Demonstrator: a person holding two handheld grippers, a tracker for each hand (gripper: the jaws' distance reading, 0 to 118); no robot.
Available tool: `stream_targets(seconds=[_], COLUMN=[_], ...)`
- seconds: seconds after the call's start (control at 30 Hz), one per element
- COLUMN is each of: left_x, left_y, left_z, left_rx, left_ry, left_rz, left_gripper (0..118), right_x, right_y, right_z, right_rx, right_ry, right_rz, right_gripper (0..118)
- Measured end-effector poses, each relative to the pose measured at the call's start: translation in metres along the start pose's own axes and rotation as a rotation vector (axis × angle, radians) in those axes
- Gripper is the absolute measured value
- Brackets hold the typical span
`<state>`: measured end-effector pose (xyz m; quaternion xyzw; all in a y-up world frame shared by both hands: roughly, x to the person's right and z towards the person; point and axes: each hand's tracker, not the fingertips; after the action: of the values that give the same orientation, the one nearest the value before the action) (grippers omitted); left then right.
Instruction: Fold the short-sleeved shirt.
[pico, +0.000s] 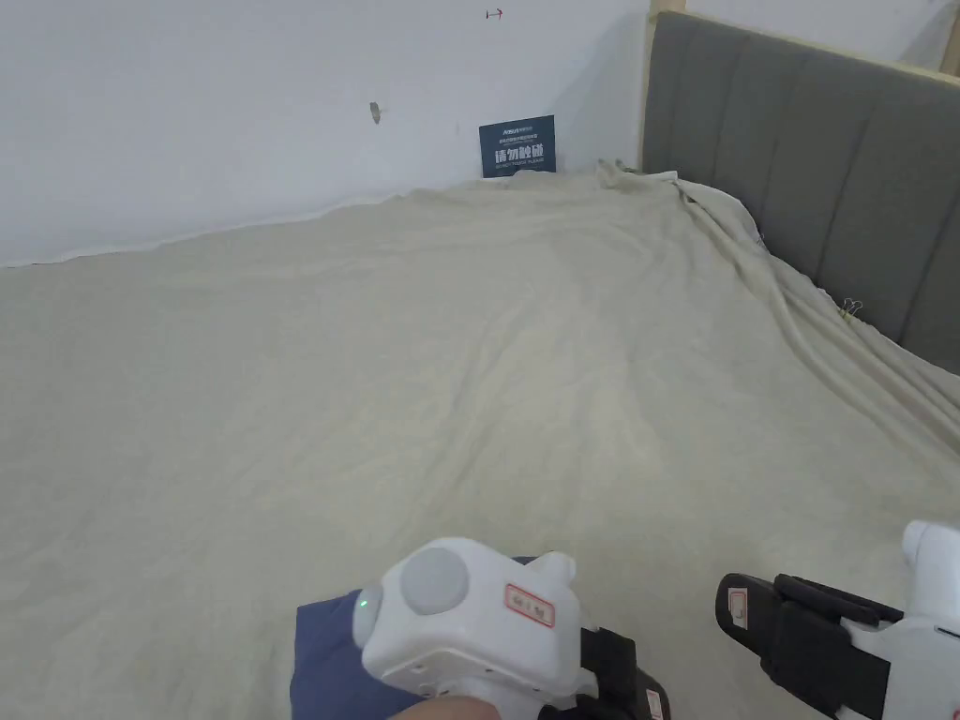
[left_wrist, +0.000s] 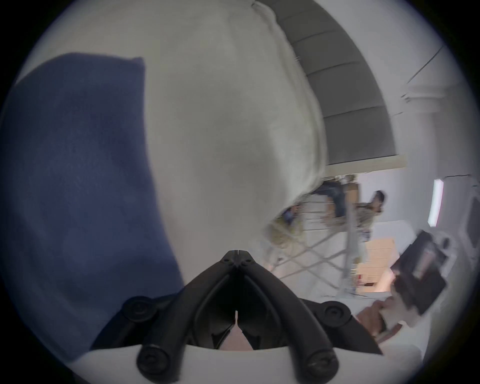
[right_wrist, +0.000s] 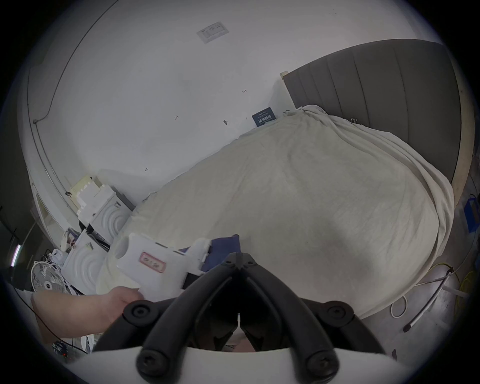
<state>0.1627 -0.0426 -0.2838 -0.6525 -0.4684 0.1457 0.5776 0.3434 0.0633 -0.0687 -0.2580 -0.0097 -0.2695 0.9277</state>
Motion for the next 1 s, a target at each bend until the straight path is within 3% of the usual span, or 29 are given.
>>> stream_targets(seconds=[0.07, 0.13, 0.37, 0.43, 0.5, 0.57, 0.63, 0.73, 0.83, 0.93, 1.0], left_x=[0.013, 0.022, 0.052, 0.062, 0.064, 0.061, 0.059, 0.045, 0.021, 0.004, 0.0], left_y=[-0.015, -0.034, -0.161, -0.204, -0.231, -0.251, -0.257, -0.26, -0.257, -0.256, -0.261], left_z=[0.034, 0.081, 0.28, 0.315, 0.335, 0.349, 0.342, 0.318, 0.291, 0.276, 0.274], left_rx=[0.12, 0.294, 1.143, 1.375, 1.523, 1.56, 1.555, 1.552, 1.502, 1.431, 1.427], left_ry=[-0.082, -0.055, 0.349, 0.619, 0.828, 0.906, 0.992, 1.067, 1.145, 1.086, 1.029], left_rz=[-0.033, -0.1, -0.33, -0.317, -0.286, -0.292, -0.291, -0.322, -0.413, -0.315, -0.262], left_gripper=[0, 0, 0, 0, 0, 0, 0, 0, 0, 0, 0], right_x=[0.0, -0.001, -0.031, -0.05, -0.078, -0.11, -0.133, -0.153, -0.144, -0.14, -0.132], right_y=[0.003, 0.006, 0.017, 0.016, 0.009, -0.005, -0.015, -0.019, -0.035, -0.047, -0.053], right_z=[0.006, 0.014, 0.04, 0.049, 0.06, 0.07, 0.074, 0.06, 0.043, 0.028, 0.029], right_rx=[0.017, 0.038, 0.133, 0.214, 0.346, 0.515, 0.626, 0.627, 0.696, 0.579, 0.582], right_ry=[0.036, 0.065, 0.087, 0.117, 0.109, 0.008, -0.03, -0.03, -0.05, -0.145, -0.143], right_rz=[-0.021, -0.037, -0.029, 0.037, 0.223, 0.426, 0.515, 0.601, 0.502, 0.429, 0.394], right_gripper=[0, 0, 0, 0, 0, 0, 0, 0, 0, 0, 0])
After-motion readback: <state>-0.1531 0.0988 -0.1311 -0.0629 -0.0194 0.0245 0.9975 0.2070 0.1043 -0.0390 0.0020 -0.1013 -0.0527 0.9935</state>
